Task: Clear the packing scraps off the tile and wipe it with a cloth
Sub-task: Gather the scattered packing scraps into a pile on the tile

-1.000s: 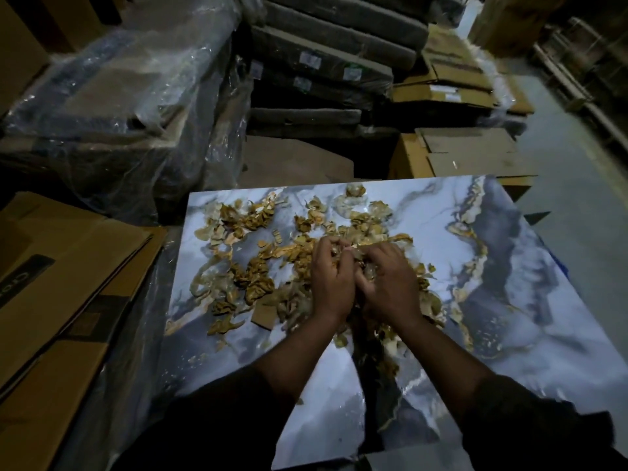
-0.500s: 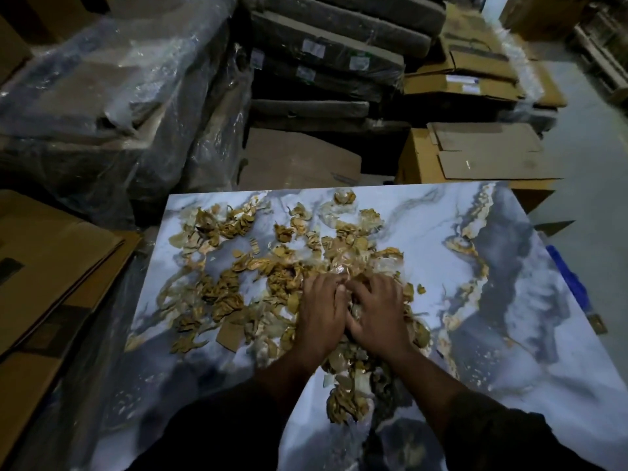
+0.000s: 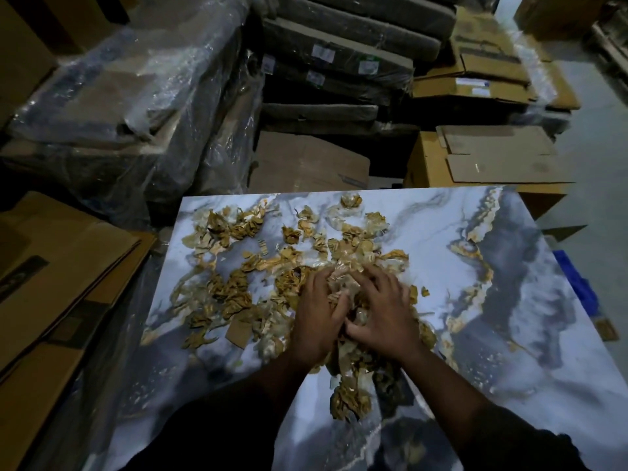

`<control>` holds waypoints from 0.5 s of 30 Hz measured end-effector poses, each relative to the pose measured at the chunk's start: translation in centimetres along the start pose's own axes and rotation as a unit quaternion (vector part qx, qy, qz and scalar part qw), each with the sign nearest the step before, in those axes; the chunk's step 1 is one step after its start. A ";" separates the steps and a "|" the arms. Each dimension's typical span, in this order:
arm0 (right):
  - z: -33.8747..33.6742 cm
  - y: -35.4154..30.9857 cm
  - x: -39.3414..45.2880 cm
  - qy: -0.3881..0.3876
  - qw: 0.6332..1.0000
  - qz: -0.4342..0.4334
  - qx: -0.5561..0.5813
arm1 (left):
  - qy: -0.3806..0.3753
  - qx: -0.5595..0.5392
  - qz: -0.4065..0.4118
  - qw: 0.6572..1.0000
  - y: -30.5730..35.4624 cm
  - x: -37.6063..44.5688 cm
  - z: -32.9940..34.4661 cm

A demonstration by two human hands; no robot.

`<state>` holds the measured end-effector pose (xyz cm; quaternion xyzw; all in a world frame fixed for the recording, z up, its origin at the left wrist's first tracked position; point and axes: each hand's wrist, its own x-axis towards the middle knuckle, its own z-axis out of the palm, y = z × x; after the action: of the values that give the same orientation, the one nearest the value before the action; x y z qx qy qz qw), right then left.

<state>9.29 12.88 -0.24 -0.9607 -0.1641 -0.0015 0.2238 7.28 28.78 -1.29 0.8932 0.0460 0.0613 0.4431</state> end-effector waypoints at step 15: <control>-0.3 -6.4 -0.7 0.142 0.989 0.020 -0.029 | -0.029 -0.036 0.050 0.998 -0.8 -2.2 -6.6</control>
<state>6.67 17.97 2.72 -0.9599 -0.1115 -0.1377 0.2171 4.14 34.15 1.87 0.8792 -0.0140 0.0593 0.4726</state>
